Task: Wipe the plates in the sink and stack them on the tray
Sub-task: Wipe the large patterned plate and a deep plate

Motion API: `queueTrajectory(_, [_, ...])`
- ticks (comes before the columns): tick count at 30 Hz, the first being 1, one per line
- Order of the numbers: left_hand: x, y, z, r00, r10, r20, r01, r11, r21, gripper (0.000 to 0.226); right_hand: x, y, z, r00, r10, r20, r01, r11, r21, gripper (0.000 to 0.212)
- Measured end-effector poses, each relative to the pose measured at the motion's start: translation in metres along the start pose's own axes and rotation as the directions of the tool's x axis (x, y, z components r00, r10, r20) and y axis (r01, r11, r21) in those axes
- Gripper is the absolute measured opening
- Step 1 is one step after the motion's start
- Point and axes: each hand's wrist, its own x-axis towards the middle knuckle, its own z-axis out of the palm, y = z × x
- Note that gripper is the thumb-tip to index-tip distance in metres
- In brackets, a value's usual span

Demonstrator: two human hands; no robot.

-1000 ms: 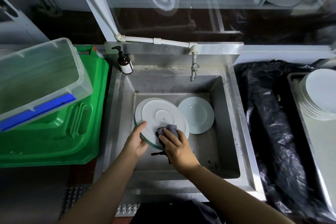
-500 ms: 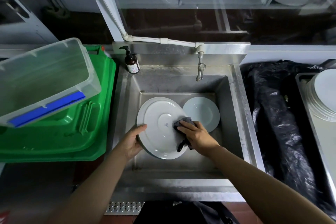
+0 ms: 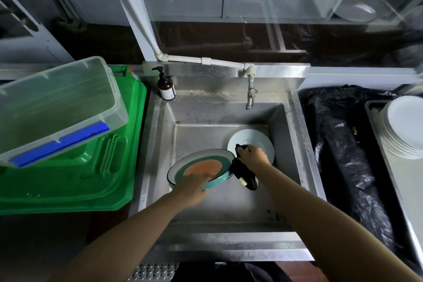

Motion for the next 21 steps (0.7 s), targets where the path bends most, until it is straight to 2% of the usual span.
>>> queueTrajectory(6, [-0.008, 0.013, 0.02, 0.993, 0.119, 0.024, -0.12, 0.936, 0.332, 0.052, -0.003, 0.008, 0.013, 0.973, 0.212, 0.092, -0.214, 0.977, 0.017, 0.047])
queueTrajectory(9, [-0.008, 0.01, 0.026, 0.987, 0.141, 0.073, -0.158, 0.91, 0.383, 0.054, -0.003, 0.018, 0.014, 0.943, 0.314, 0.106, -0.316, 0.949, 0.0, 0.032])
queueTrajectory(11, [-0.012, 0.008, 0.028, 0.971, 0.237, 0.028, -0.228, 0.886, 0.405, 0.056, -0.008, 0.025, 0.014, 0.934, 0.349, 0.076, -0.348, 0.937, -0.023, 0.021])
queueTrajectory(13, [-0.016, 0.004, 0.029, 0.948, 0.316, 0.043, -0.299, 0.836, 0.46, 0.063, -0.013, 0.03, 0.017, 0.931, 0.361, 0.049, -0.362, 0.932, 0.009, 0.016])
queueTrajectory(18, [-0.012, -0.011, 0.033, 0.952, 0.307, 0.015, -0.285, 0.863, 0.417, 0.076, -0.021, 0.036, 0.02, 0.944, 0.328, -0.026, -0.324, 0.941, 0.095, 0.009])
queueTrajectory(20, [-0.011, -0.015, 0.026, 0.975, 0.221, -0.013, -0.208, 0.936, 0.284, 0.08, -0.024, 0.036, 0.016, 0.942, 0.326, -0.076, -0.318, 0.943, 0.096, 0.007])
queueTrajectory(21, [-0.01, -0.018, 0.024, 0.993, 0.115, -0.04, -0.108, 0.983, 0.151, 0.083, -0.026, 0.037, 0.013, 0.94, 0.328, -0.095, -0.319, 0.942, 0.103, 0.007])
